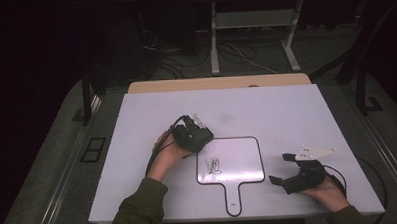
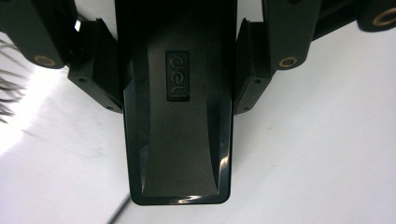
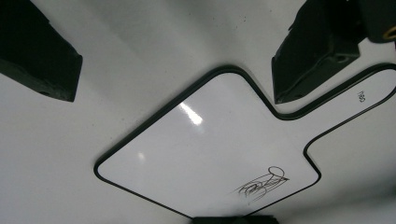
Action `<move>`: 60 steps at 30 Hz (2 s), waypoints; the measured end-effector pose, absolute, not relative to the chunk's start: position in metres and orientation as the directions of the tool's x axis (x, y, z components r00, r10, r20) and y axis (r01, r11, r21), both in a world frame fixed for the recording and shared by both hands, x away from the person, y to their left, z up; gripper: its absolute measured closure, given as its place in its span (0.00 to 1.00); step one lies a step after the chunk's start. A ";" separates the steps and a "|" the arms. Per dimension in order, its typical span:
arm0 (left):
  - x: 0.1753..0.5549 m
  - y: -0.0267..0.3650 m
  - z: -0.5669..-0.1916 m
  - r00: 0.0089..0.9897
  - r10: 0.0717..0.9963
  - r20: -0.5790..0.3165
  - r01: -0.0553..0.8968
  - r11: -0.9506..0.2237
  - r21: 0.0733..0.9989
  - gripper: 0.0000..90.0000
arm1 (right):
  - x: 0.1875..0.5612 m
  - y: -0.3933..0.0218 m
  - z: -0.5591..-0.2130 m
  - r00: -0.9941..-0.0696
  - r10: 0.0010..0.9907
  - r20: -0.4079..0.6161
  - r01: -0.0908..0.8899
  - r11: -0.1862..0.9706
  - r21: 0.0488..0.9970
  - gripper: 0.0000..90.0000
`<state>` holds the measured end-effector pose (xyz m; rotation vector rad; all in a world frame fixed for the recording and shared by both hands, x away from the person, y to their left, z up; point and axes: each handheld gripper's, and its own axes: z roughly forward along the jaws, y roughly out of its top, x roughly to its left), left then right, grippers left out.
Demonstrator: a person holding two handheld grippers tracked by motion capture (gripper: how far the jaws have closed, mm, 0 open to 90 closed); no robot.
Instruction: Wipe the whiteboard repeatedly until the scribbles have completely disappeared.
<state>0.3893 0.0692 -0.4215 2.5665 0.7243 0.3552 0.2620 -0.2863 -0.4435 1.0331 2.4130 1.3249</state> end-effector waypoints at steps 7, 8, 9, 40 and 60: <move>0.396 0.073 -0.422 0.815 0.567 0.123 0.444 -0.746 0.496 0.43 | 0.262 -0.286 -0.443 -0.735 0.662 0.149 0.480 0.352 0.804 0.01; 0.397 0.073 -0.423 0.810 0.572 0.132 0.446 -0.746 0.496 0.43 | 0.262 -0.287 -0.443 -0.736 0.661 0.147 0.477 0.352 0.805 0.01; 0.398 0.073 -0.423 0.809 0.574 0.130 0.449 -0.745 0.494 0.43 | 0.262 -0.287 -0.443 -0.736 0.661 0.148 0.477 0.351 0.806 0.01; 0.380 0.051 -0.424 0.873 0.483 0.059 0.389 -0.766 0.512 0.43 | 0.262 -0.286 -0.443 -0.736 0.662 0.142 0.477 0.358 0.803 0.01; 0.370 0.052 -0.424 0.881 0.471 0.043 0.383 -0.764 0.519 0.43 | 0.262 -0.287 -0.443 -0.737 0.661 0.140 0.474 0.358 0.805 0.01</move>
